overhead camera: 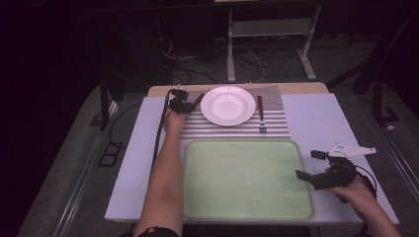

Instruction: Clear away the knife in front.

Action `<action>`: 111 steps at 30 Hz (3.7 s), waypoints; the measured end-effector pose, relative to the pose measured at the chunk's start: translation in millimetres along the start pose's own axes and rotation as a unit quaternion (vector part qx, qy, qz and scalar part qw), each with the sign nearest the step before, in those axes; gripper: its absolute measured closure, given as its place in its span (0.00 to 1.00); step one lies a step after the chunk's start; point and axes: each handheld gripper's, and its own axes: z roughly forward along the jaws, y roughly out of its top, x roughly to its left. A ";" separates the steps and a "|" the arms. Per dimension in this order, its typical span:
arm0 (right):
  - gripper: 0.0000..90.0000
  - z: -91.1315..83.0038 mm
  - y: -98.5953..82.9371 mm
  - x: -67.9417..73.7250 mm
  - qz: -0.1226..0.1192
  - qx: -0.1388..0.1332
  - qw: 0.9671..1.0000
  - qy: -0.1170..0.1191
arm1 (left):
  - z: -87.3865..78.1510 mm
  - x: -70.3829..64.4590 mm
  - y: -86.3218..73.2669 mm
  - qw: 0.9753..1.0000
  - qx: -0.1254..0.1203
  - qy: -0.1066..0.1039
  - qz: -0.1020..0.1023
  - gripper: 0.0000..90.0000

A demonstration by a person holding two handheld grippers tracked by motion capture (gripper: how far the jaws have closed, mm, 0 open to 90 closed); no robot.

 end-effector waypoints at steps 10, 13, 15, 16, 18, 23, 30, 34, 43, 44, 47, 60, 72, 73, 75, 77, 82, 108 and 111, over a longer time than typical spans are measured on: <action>0.00 0.0 -0.1 -0.2 0.000 -0.001 1.000 0.001 | -1.1 3.1 1.6 1.000 0.006 -0.006 -0.019 0.86; 0.00 0.5 0.1 -0.4 0.001 -0.001 1.000 0.001 | -3.2 6.0 1.4 1.000 0.006 -0.008 -0.026 0.86; 0.00 0.5 0.1 -0.2 0.001 -0.001 1.000 0.002 | -5.6 6.9 1.8 1.000 0.009 -0.009 -0.025 0.86; 0.00 0.5 0.1 -0.1 0.001 -0.001 1.000 0.001 | -7.3 7.2 2.2 1.000 0.010 -0.009 -0.024 0.86; 0.00 0.8 0.2 -0.1 0.001 -0.001 1.000 0.001 | -11.5 7.5 3.7 1.000 0.015 -0.007 -0.020 0.86; 0.00 1.9 0.4 0.0 0.000 -0.001 1.000 0.002 | -24.3 9.6 6.9 0.999 0.019 -0.016 -0.025 0.86; 0.00 2.5 0.9 1.1 0.000 -0.003 1.000 0.003 | -43.2 13.3 10.6 0.999 0.014 -0.019 -0.025 0.86; 0.00 2.3 0.9 1.2 0.000 -0.003 1.000 0.003 | -54.9 13.7 10.5 0.999 0.009 -0.025 -0.023 0.86; 0.00 2.3 0.9 1.8 0.000 -0.002 1.000 0.003 | -77.0 8.9 1.8 0.998 0.015 -0.056 -0.030 0.86; 0.00 2.4 1.0 1.7 0.000 -0.003 1.000 0.003 | -79.1 7.3 0.7 0.998 0.014 -0.060 -0.031 0.86; 0.00 2.8 1.0 1.8 0.000 -0.002 1.000 0.003 | -86.8 2.6 -1.7 0.997 0.014 -0.070 -0.032 0.86; 0.00 2.9 1.0 2.8 -0.003 -0.002 1.000 0.003 | -118.8 -28.6 -7.2 0.994 -0.001 -0.114 -0.007 0.86; 0.00 2.8 0.8 3.9 -0.006 0.000 1.000 0.002 | -142.6 -68.8 -19.3 0.987 -0.024 -0.159 0.028 0.86; 0.00 2.7 0.8 3.9 -0.006 0.000 1.000 0.002 | -142.6 -68.8 -19.3 0.987 -0.024 -0.159 0.028 0.86; 0.00 2.6 0.9 3.8 -0.006 0.000 1.000 0.002 | -146.0 -76.9 -25.2 0.985 -0.026 -0.165 0.033 0.86; 0.00 2.7 0.9 3.8 -0.006 -0.001 1.000 0.002 | -146.2 -82.5 -30.7 0.984 -0.032 -0.174 0.030 0.86; 0.00 3.4 1.2 5.2 -0.008 0.002 1.000 0.003 | -146.9 -96.2 -41.4 0.983 -0.026 -0.180 0.039 0.86; 0.00 2.0 0.4 6.7 -0.013 0.004 1.000 0.002 | -151.0 -154.6 -104.6 0.979 0.021 -0.191 0.067 0.86; 0.00 2.2 0.4 7.0 -0.013 0.003 1.000 0.002 | -149.3 -153.4 -109.1 0.980 0.026 -0.183 0.068 0.86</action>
